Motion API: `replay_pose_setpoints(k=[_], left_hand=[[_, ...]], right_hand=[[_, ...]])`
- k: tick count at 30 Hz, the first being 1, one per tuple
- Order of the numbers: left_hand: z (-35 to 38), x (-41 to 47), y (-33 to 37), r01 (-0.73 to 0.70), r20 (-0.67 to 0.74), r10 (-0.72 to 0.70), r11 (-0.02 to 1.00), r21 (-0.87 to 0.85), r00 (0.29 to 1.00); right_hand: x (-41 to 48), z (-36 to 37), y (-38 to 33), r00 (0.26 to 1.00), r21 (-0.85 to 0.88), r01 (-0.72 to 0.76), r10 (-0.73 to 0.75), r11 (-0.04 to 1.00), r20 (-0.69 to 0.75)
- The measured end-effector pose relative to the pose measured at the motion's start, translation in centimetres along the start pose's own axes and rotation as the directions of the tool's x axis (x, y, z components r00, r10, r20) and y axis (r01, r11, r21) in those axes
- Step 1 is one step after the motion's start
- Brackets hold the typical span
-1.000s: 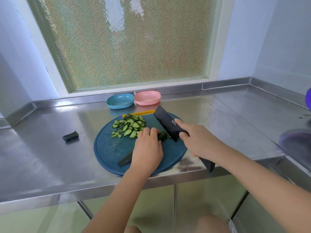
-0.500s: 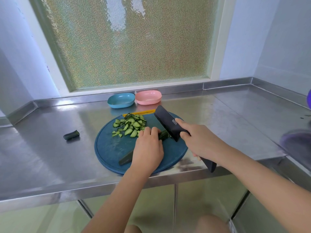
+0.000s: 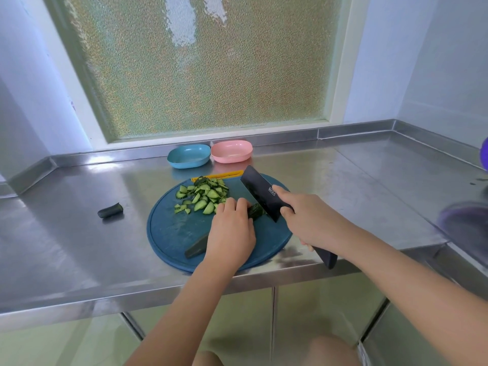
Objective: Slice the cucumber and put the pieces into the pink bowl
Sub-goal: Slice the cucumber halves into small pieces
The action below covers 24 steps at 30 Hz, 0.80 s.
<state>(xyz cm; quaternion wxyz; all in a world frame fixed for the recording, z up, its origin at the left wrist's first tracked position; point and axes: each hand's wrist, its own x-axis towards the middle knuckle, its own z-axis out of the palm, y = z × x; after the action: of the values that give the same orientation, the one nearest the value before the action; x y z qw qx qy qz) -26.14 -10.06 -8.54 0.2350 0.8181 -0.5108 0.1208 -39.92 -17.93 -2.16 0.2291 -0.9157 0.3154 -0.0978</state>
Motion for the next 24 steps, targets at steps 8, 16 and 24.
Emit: replay_pose_setpoints(k=[8,16,24], left_hand=[[0.1,0.0,0.0,-0.009,-0.002,0.009,1.0,0.004,1.0],[-0.2,-0.1,0.1,0.0,-0.005,0.0,1.0,-0.016,1.0],[-0.1,0.0,0.1,0.002,0.002,-0.002,1.0,0.003,1.0]], right_hand=[[0.5,2.4,0.3,1.0,-0.039,-0.009,0.009,0.999,-0.02],[0.2,1.8,0.5,0.996,0.104,-0.085,0.086,0.991,-0.012],[-0.2,0.6,0.2,0.998,0.09,-0.04,0.044,0.995,-0.045]])
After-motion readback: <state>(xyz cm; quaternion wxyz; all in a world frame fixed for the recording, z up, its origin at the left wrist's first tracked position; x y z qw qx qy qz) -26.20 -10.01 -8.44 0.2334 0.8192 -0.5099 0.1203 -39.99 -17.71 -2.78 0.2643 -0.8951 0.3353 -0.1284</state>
